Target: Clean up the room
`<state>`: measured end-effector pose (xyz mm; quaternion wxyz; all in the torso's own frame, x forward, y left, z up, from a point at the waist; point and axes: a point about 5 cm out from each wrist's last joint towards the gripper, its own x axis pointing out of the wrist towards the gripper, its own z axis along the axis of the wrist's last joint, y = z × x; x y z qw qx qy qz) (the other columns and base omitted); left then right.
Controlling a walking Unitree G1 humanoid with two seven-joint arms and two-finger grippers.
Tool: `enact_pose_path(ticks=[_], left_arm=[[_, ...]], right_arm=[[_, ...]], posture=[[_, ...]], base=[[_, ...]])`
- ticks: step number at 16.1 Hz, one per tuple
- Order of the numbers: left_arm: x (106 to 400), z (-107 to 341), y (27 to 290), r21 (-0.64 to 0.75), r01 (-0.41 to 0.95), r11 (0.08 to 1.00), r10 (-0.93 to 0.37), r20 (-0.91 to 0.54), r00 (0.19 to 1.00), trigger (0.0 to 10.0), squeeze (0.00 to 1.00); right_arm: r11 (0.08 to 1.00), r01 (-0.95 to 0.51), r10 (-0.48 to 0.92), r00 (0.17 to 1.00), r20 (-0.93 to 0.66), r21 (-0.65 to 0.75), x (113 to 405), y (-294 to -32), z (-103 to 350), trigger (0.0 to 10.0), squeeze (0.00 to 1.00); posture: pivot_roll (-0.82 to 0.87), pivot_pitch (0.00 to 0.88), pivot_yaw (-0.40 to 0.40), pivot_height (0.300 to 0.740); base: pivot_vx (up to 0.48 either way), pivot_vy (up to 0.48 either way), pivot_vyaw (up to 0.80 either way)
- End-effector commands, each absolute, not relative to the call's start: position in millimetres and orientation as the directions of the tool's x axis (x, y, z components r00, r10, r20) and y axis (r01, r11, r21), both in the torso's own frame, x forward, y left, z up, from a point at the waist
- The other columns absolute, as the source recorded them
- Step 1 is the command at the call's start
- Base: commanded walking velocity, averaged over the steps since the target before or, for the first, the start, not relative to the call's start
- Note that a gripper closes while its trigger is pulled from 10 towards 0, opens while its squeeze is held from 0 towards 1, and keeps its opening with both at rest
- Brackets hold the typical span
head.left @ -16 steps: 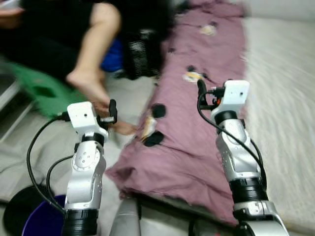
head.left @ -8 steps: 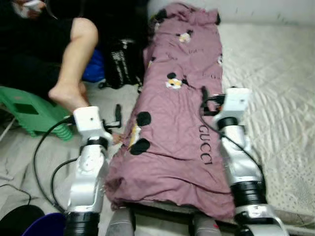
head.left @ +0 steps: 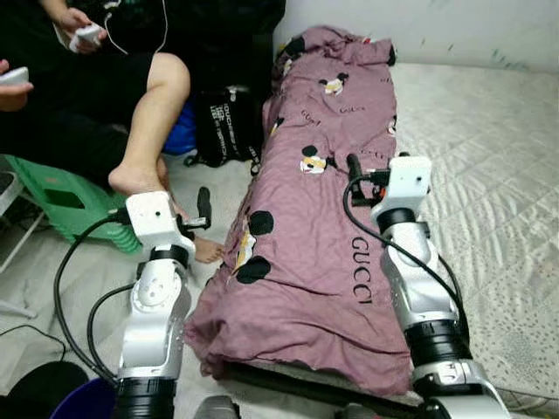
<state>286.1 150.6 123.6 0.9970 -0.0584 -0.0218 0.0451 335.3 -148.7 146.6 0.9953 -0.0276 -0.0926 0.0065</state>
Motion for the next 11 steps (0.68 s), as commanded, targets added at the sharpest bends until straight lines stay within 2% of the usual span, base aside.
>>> enact_pose_path(ticks=[1, 4, 11], left_arm=[[286.9, 120.5, 153.6, -0.106, -0.110, 0.988, 0.113, 0.020, 0.993, 10.0, 0.00], [288.3, 121.8, 153.3, -0.115, -0.073, 0.991, 0.077, 0.034, 0.996, 10.0, 0.00], [288.0, 119.3, 149.8, -0.125, -0.082, 0.989, 0.085, 0.015, 0.996, 10.0, 0.00]], right_arm=[[0.998, -0.010, 0.020, 0.984, 0.179, -0.054, 336.2, -146.6, 145.9, 10.0, 0.00], [0.999, -0.006, 0.015, 0.985, 0.174, -0.051, 337.4, -146.4, 145.3, 10.0, 0.00], [1.000, 0.005, -0.001, 0.987, 0.162, -0.025, 338.5, -144.8, 142.4, 10.0, 0.00]], posture=[[0.02, 0.000, 0.067, 0.740], [0.02, 0.000, 0.065, 0.740], [0.03, 0.000, 0.066, 0.740]], base=[[0.000, 0.000, 0.00], [0.000, 0.000, 0.00], [0.000, 0.000, 0.00]])
